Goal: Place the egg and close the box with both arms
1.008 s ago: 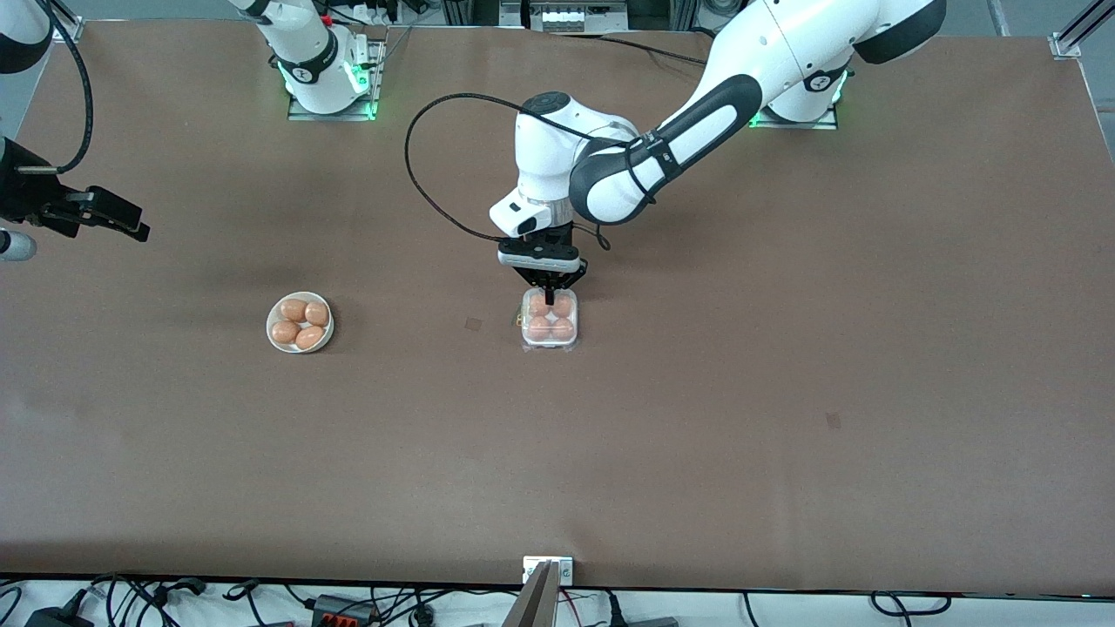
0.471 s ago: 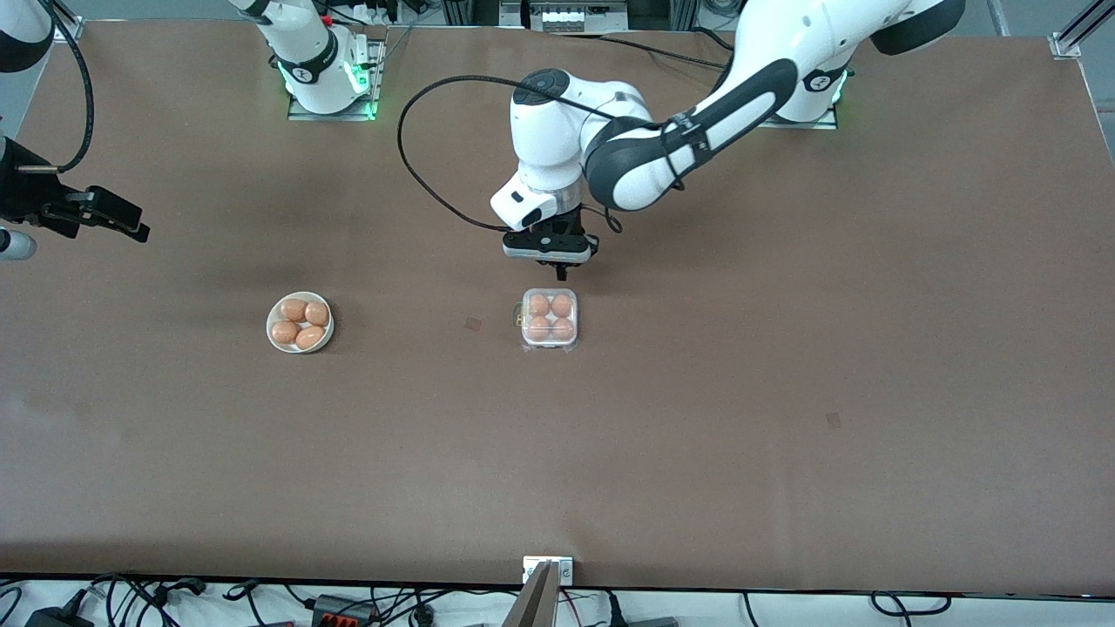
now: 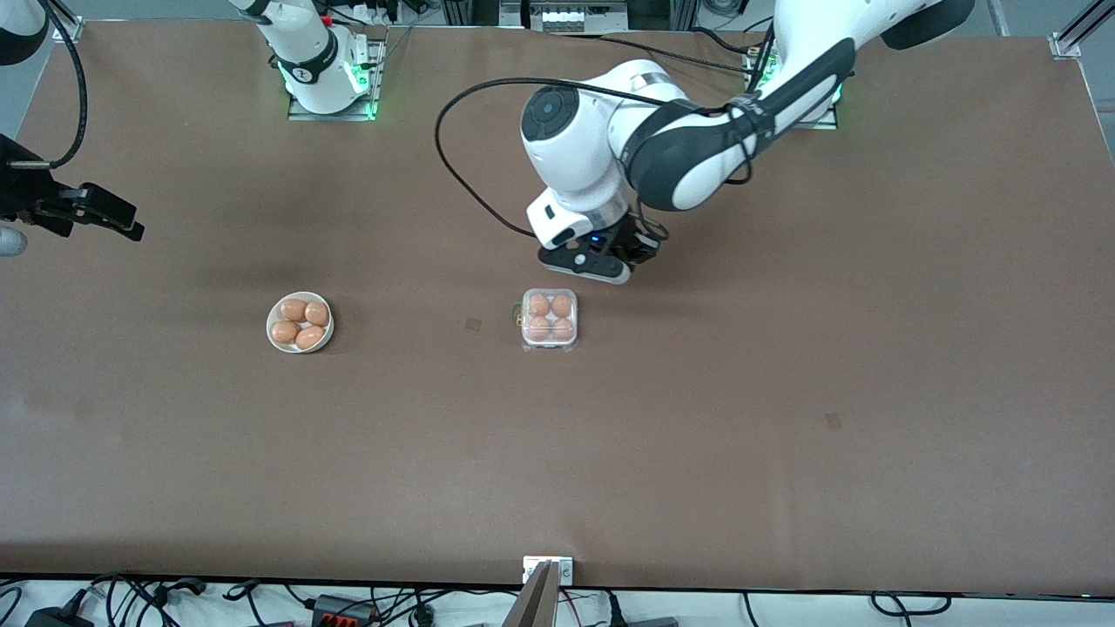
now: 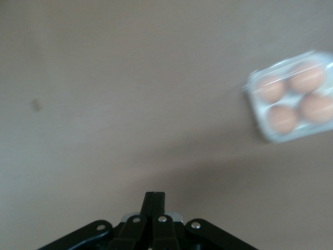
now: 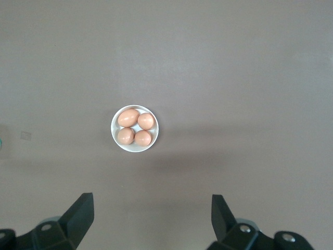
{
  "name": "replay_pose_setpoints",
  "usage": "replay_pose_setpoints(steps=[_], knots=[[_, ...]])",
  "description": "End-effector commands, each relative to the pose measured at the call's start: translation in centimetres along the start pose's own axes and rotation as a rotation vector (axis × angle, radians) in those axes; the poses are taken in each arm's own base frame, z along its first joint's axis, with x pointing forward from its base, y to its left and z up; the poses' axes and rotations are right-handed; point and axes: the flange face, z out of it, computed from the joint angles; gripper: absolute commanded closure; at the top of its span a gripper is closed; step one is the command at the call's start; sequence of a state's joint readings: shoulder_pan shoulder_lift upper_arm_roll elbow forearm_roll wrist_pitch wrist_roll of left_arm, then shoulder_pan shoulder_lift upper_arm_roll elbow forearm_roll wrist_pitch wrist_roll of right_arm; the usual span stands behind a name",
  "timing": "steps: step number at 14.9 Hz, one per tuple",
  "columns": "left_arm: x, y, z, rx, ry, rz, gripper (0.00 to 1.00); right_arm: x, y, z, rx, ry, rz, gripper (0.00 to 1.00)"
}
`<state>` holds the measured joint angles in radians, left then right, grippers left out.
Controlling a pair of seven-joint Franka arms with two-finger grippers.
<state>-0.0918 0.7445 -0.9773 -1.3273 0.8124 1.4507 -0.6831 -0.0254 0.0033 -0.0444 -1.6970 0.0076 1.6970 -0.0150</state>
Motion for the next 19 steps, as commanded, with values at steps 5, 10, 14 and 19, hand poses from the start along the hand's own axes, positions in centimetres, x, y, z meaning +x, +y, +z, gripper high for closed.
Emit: replay_pose_setpoints(steps=[5, 10, 14, 19], knots=[[2.8, -20.1, -1.1, -0.194, -0.135, 0.112, 0.82, -0.2, -0.3, -0.5, -0.010, 0.011, -0.013, 0.00], [-1.6, -30.0, -3.4, -0.382, -0.188, -0.066, 0.00, -0.3, -0.4, -0.5, -0.019, 0.004, -0.017, 0.00], [-5.5, -33.8, -4.4, -0.423, -0.161, -0.223, 0.00, -0.8, -0.5, -0.6, -0.023, -0.002, -0.021, 0.00], [-10.6, -38.7, -4.1, -0.441, -0.068, -0.394, 0.00, -0.5, -0.2, -0.5, -0.024, 0.014, -0.017, 0.00]])
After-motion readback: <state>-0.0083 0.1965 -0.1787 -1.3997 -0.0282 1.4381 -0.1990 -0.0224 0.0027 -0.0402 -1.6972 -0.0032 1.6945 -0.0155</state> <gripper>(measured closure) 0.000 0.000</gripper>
